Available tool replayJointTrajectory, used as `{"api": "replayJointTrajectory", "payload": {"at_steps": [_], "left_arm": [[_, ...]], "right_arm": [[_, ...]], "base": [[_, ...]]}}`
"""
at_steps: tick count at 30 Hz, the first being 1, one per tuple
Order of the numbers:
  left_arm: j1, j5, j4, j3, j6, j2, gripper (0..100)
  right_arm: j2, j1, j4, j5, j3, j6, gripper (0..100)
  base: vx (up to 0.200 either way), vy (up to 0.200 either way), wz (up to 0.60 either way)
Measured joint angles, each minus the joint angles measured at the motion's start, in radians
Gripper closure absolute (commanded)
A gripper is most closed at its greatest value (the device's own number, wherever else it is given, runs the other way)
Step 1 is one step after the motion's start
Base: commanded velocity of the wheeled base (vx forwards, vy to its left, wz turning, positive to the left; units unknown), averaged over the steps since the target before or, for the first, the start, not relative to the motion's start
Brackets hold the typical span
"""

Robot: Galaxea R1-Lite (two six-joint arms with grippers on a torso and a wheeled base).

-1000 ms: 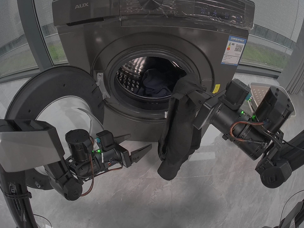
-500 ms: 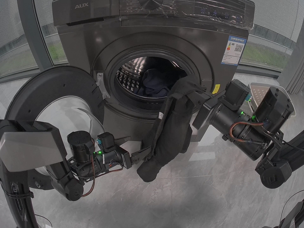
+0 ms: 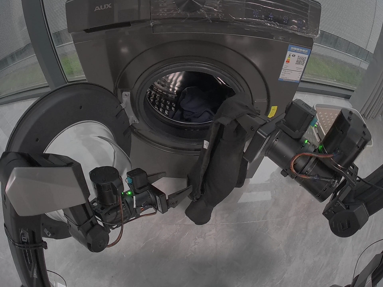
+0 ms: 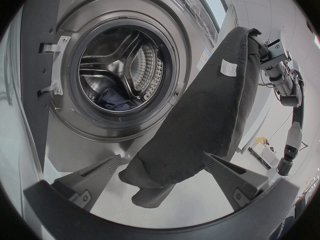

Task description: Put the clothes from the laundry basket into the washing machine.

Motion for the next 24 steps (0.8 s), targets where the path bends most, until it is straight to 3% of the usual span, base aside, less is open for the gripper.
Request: {"api": "replayJointTrajectory", "payload": {"at_steps": [7,14,24], "left_arm": [[-0.006,-0.004,0.000,0.020,0.014,0.011,0],[-0.024,-0.040,0.000,0.072,0.069,0.023,0],[-0.038,-0.031,0.000,0.002,0.077,0.078,0]], "right_arm": [[-0.002,-0.001,0.001,0.000,0.001,-0.001,100],[0.002,-0.002,0.003,-0.002,-0.006,0.000,100],[0.011,0.000,0.004,-0.004,-0.013,0.000,100]], "base": [[0.000,0.000,0.00],[0.000,0.000,0.00],[0.000,0.000,0.00]]}}
